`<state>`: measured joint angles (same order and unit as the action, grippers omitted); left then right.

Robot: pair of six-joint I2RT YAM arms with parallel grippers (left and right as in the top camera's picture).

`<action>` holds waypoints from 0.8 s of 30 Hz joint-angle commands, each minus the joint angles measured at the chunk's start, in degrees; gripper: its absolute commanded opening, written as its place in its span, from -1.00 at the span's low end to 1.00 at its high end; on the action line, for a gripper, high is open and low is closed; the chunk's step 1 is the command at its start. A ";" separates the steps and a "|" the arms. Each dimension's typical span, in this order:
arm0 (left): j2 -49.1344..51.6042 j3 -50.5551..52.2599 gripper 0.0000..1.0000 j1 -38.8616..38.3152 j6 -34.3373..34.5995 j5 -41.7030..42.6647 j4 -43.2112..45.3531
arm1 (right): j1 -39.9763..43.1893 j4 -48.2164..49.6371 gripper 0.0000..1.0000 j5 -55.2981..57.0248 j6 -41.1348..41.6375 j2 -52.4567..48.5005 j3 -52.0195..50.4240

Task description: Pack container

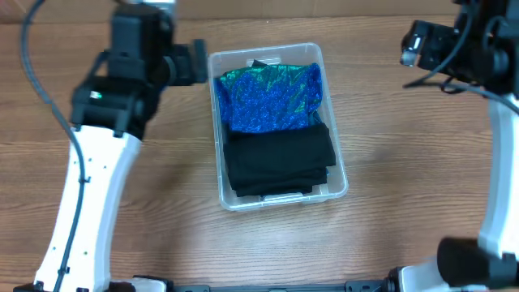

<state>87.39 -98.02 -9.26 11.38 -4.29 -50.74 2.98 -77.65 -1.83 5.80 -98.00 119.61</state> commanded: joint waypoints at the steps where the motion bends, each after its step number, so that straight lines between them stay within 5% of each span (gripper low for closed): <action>1: -0.57 -0.42 1.00 5.14 2.29 4.22 -5.18 | 0.07 -0.83 1.00 1.07 -1.05 -3.10 0.33; 10: -10.64 -0.15 1.00 10.84 -1.18 5.46 -11.78 | 0.31 -3.80 1.00 1.77 1.16 3.37 0.35; 16: -28.09 10.32 1.00 10.75 -5.14 5.44 -9.79 | 0.28 -4.52 1.00 1.77 1.70 11.26 -1.64; 24: -53.51 29.81 0.99 10.75 -8.22 8.28 -6.99 | 0.28 6.08 1.00 1.70 1.77 31.87 -24.83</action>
<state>40.88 -75.42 1.50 5.61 2.44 -57.98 3.01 -74.81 -0.62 7.27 -74.74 105.97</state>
